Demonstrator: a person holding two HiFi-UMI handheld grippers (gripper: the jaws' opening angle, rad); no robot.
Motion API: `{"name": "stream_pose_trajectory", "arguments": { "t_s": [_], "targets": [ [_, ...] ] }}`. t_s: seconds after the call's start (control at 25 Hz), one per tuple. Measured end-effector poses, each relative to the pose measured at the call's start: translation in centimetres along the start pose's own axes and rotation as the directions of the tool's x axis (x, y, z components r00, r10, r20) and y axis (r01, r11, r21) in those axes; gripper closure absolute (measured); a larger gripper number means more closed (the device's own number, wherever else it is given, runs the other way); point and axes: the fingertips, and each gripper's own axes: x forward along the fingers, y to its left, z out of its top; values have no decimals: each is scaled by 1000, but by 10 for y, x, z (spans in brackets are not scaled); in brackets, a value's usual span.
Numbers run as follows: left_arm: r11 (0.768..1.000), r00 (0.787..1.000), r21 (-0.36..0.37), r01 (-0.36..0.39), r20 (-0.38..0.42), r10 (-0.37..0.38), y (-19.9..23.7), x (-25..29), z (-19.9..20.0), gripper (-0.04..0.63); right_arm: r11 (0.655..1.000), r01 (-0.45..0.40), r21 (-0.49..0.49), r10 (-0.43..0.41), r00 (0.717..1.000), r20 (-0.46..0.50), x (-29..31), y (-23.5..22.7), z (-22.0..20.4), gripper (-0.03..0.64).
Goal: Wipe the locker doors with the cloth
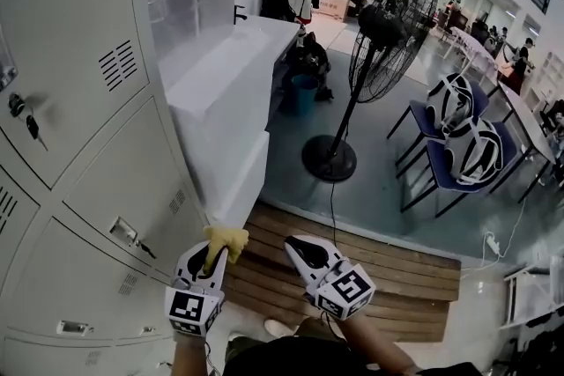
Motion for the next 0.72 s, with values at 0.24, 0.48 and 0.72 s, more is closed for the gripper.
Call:
{"name": "stream_pose_trajectory", "arguments": {
  "t_s": [0.24,0.48,0.72],
  "targets": [
    [1000,1000,17,0,-19,0,-5,4,-5,512,1000,1,14,-1,1000,-2,-3,-3,-4,594],
    [1000,999,24,-1,-33,2,-5,3,-7,512,1000,-2,24,2,1000,-3,-4,-7,-6,594],
    [999,998,37,3,-55,-1,-8,4,-12,512,999,-14,41,14,1000,-3,0,-9,-8,594]
  ]
}}
